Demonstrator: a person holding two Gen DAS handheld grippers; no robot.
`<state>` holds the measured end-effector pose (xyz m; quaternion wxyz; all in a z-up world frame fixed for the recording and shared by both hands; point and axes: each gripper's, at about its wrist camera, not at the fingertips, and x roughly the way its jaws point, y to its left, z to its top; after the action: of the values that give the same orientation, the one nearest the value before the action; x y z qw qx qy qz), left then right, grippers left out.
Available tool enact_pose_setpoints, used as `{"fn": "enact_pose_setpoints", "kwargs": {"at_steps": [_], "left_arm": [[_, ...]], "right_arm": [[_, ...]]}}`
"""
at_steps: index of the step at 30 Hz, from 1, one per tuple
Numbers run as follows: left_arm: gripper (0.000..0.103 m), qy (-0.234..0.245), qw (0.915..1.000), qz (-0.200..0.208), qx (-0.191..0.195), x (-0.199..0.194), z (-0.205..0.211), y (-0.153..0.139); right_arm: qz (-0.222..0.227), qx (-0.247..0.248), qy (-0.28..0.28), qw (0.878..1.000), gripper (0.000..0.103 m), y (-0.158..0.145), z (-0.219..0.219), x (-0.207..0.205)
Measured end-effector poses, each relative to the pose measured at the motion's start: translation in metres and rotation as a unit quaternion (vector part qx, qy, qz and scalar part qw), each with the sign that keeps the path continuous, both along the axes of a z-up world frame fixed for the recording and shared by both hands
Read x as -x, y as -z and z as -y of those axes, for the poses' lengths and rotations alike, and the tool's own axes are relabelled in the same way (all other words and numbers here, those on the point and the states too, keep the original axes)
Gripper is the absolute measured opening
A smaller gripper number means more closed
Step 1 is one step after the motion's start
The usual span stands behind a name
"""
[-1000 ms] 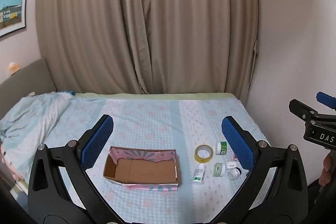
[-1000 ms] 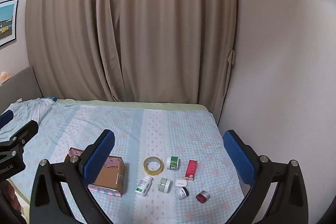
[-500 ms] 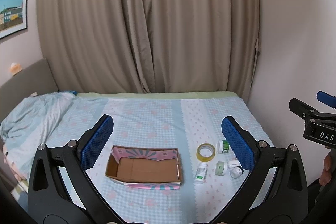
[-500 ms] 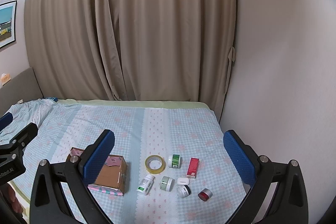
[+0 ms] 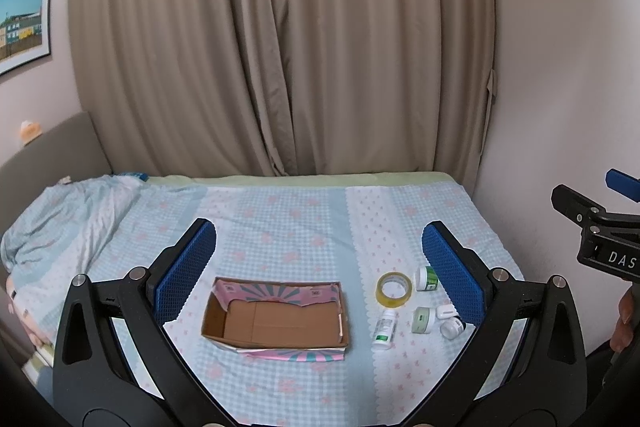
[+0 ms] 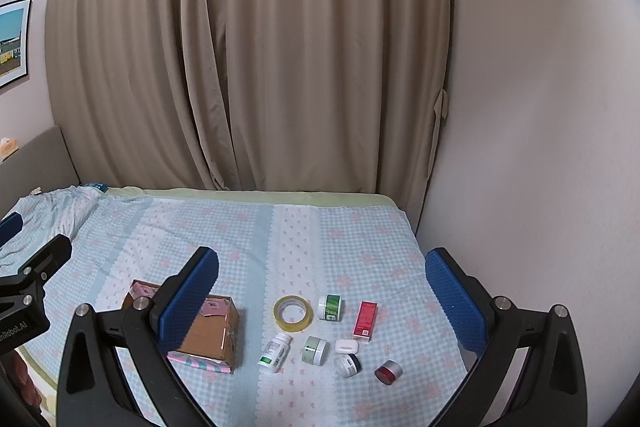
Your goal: Organize rigid objects
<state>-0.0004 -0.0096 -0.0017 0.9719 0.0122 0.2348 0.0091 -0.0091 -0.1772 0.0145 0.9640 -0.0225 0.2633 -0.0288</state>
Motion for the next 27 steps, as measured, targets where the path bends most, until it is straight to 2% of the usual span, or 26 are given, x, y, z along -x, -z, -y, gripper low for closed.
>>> {"fn": "enact_pose_setpoints", "kwargs": {"at_steps": [27], "left_arm": [[0.102, -0.006, 0.9999, -0.003, 0.012, -0.0048, -0.0059, 0.0019]], "right_arm": [[-0.007, -0.009, -0.004, 1.0, 0.103, 0.0053, -0.0024, -0.0044]]}}
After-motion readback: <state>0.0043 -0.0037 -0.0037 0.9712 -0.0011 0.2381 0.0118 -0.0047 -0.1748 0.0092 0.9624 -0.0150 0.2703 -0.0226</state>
